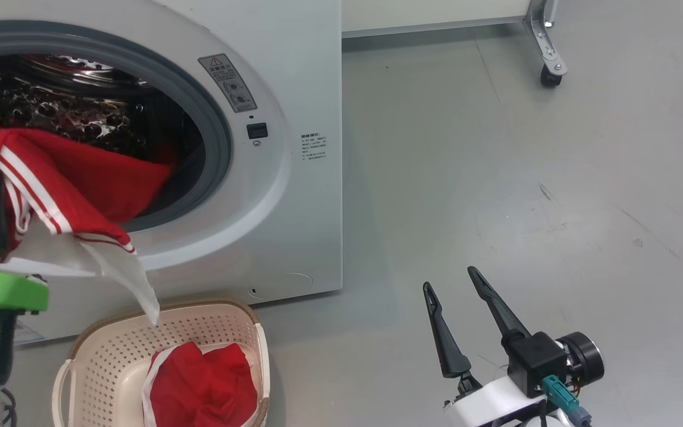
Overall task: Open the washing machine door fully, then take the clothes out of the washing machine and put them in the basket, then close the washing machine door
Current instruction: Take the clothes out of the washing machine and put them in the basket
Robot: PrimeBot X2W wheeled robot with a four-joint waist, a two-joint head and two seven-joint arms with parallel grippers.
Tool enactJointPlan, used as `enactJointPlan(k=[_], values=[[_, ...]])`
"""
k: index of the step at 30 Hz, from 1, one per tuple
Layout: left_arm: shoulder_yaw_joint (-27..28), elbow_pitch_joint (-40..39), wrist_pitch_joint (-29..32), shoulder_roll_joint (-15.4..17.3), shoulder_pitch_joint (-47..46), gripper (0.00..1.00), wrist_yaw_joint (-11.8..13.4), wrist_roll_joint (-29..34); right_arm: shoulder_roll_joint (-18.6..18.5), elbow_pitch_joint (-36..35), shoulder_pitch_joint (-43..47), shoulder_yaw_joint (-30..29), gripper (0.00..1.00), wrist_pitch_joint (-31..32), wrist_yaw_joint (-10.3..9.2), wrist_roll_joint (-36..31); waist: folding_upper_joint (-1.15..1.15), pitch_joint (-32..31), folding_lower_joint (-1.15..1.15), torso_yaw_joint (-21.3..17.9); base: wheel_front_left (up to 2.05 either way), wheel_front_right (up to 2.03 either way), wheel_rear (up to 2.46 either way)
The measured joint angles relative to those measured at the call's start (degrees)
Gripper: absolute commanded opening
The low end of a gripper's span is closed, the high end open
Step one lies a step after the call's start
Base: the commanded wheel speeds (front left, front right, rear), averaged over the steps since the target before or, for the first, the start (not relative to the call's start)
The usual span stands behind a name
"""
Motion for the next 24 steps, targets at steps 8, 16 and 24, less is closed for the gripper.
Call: enactJointPlan(k=[8,16,24], values=[[2.69,-6.47,-0.05,-1.41,2.55,0.00,0.00,2.34,0.00,-0.01,0.00,0.24,1.00,0.00,0.00,0.00,0.00,0.16,0.00,-0.03,0.00,0.00,0.00],[7.25,-14.58,-0.08,-3.21,3.49,0.00,0.00,4.08,-0.01,-0.09,0.00,0.35,1.00,0.00,0.00,0.01,0.00,0.71,0.00,-0.25,0.00,0.00,0.00],[7.70,-15.53,-0.32,-4.11,7.16,0.00,0.00,5.71,-0.01,-0.22,0.00,0.40,1.00,0.00,0.00,0.09,0.00,1.49,0.00,-0.48,0.00,0.00,0.00]])
